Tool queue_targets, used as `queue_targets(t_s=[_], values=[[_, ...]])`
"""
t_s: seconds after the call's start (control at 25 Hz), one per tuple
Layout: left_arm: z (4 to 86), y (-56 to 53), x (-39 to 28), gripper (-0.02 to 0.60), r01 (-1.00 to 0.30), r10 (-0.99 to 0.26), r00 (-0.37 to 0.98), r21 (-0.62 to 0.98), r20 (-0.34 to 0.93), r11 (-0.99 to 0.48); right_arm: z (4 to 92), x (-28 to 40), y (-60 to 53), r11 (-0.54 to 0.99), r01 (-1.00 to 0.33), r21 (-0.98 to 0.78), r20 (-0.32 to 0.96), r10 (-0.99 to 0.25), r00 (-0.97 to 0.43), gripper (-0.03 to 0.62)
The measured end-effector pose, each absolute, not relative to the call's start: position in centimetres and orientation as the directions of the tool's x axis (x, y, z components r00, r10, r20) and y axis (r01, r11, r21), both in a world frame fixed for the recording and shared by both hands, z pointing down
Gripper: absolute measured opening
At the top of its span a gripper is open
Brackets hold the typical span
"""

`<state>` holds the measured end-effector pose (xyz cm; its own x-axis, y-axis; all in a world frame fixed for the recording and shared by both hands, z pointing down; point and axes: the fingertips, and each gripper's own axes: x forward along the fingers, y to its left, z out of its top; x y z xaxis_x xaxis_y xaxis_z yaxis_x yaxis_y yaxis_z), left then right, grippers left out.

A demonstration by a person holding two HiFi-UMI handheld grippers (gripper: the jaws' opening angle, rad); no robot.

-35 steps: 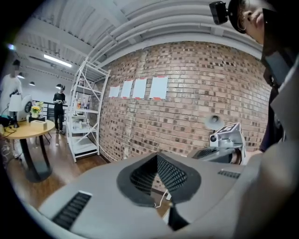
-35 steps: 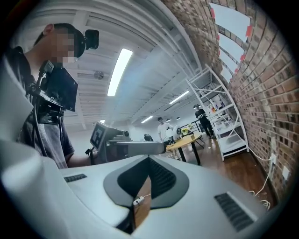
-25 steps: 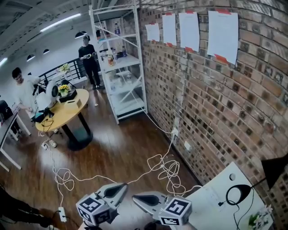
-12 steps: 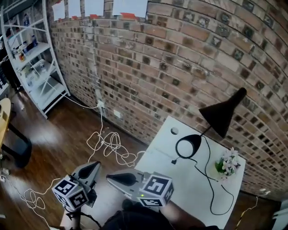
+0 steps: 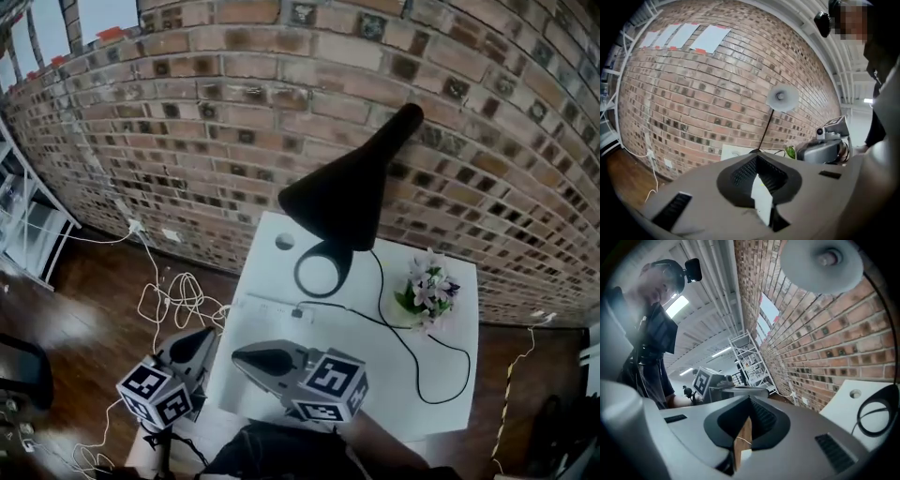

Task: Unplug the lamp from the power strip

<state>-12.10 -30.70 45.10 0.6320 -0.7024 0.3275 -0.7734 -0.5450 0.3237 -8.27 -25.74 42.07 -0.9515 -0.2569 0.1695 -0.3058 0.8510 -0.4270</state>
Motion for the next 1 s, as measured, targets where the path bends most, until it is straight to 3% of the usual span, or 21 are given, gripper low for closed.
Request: queue_targets(t_s=[0.4, 0.68, 0.72, 0.8, 0.84, 1.0], values=[[50.1, -33.7, -5.1, 0.009, -0.753, -0.623, 0.645, 0.231, 0.442, -0.616, 46.5, -0.7, -28.5, 0.782, -0.446, -0.435, 0.274, -0.357, -0.893, -0.012], [53.5, -35.6, 0.0, 0.017, -0.684, -0.539, 0.658, 0.118, 0.526, -0.720, 52.6, 3.3, -30.9, 0.720, -0.571, -0.394, 0.428, -0.406, -0.808, -0.011], [54.3, -35.7, 0.7, 0.029, -0.666, -0.517, 0.662, 0.109, 0.543, -0.738, 53.6, 3.7, -31.2, 0.713, -0.587, -0.383, 0.451, -0.410, -0.793, -0.011], [55.9, -35.6, 2.0, 0.127, -0.621, -0.466, 0.669, 0.091, 0.580, -0.778, 55.4, 4.4, -31.8, 0.703, -0.610, -0.364, 0.488, -0.414, -0.768, -0.011], [56.6, -35.6, 2.6, 0.144, -0.601, -0.444, 0.670, 0.084, 0.595, -0.795, 56.1, 4.6, -32.1, 0.702, -0.615, -0.359, 0.500, -0.412, -0.762, -0.009], [58.7, -36.0, 3.9, 0.150, -0.559, -0.409, 0.654, 0.042, 0.637, -0.828, 58.4, 5.0, -32.6, 0.713, -0.616, -0.334, 0.544, -0.388, -0.744, -0.010]])
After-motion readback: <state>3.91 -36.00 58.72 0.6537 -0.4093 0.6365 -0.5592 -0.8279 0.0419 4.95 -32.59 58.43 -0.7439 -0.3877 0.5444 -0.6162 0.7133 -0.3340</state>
